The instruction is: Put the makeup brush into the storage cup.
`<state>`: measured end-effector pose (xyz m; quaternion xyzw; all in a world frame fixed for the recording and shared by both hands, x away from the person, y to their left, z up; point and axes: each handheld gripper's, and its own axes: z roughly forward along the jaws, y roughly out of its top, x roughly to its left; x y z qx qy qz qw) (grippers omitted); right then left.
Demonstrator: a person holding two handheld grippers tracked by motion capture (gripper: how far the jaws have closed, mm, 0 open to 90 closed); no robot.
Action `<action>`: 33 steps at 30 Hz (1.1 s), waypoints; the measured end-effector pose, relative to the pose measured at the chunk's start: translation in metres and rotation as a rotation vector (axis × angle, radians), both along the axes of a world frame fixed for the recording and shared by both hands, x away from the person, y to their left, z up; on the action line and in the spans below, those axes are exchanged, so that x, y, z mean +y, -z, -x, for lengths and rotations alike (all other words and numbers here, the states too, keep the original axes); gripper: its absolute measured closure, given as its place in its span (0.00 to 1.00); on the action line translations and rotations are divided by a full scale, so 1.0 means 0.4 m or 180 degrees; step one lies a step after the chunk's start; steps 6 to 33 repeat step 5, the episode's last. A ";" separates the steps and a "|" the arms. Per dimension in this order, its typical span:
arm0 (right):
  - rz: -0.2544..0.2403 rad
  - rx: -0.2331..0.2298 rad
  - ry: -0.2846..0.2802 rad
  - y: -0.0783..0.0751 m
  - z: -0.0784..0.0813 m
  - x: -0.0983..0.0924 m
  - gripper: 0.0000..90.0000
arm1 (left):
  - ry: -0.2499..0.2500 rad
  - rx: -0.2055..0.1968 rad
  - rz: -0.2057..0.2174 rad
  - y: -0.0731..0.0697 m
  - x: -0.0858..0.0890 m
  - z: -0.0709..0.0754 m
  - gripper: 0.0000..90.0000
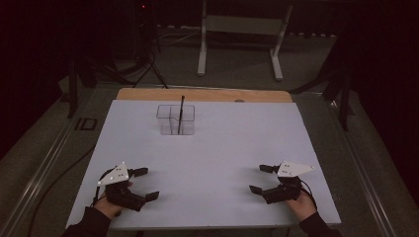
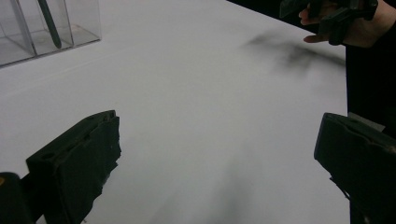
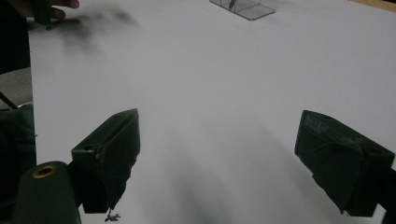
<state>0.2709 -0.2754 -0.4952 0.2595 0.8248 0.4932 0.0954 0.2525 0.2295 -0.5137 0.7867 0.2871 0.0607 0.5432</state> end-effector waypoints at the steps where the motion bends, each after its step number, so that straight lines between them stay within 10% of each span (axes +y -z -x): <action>1: 0.0001 -0.0002 0.0003 -0.001 0.000 0.000 0.16 | 0.0004 0.0007 0.0011 0.001 0.000 0.000 0.02; 33: 0.0012 0.0003 0.0007 0.000 0.000 0.000 0.16 | 0.0012 0.0015 0.0014 0.002 -0.002 -0.001 0.02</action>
